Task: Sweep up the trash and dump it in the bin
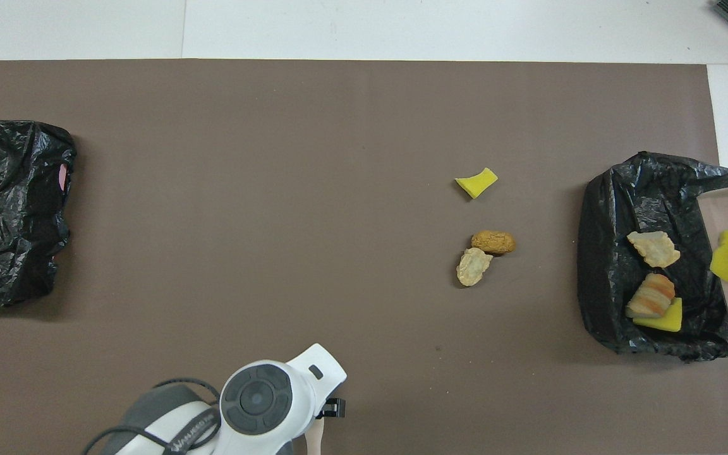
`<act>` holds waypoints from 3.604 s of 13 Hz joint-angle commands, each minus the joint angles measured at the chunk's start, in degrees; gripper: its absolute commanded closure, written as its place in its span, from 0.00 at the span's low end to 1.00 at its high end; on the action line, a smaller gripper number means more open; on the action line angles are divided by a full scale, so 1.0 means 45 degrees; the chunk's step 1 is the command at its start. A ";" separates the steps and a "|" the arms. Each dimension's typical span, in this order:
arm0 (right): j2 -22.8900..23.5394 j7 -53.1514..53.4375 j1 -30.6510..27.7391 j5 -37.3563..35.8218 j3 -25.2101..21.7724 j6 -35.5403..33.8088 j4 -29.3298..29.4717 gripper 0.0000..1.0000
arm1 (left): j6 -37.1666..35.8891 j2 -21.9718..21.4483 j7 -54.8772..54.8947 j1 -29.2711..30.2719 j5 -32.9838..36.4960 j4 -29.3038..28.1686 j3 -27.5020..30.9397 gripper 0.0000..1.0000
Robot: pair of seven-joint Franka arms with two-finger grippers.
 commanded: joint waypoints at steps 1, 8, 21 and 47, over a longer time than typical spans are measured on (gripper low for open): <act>-0.0115 0.0255 0.0549 -0.1174 0.0100 -0.0046 -0.0138 1.00 | -0.0639 0.1227 0.0104 0.0067 0.1637 0.1892 0.1198 0.00; -0.0173 0.1951 0.2503 -0.2369 0.0120 -0.1606 0.0038 1.00 | -0.1909 0.1871 0.2267 0.0164 0.3515 0.5681 0.4889 0.00; -0.0155 1.0889 0.5318 0.4145 0.0354 -0.4207 0.1328 1.00 | -0.7161 0.2303 0.6743 0.3465 0.4437 1.1329 0.5695 0.00; 0.6310 3.1388 1.1354 1.0248 0.0784 0.4211 0.3359 1.00 | -0.8472 0.2808 0.6744 0.4461 0.4378 1.2966 0.4991 0.00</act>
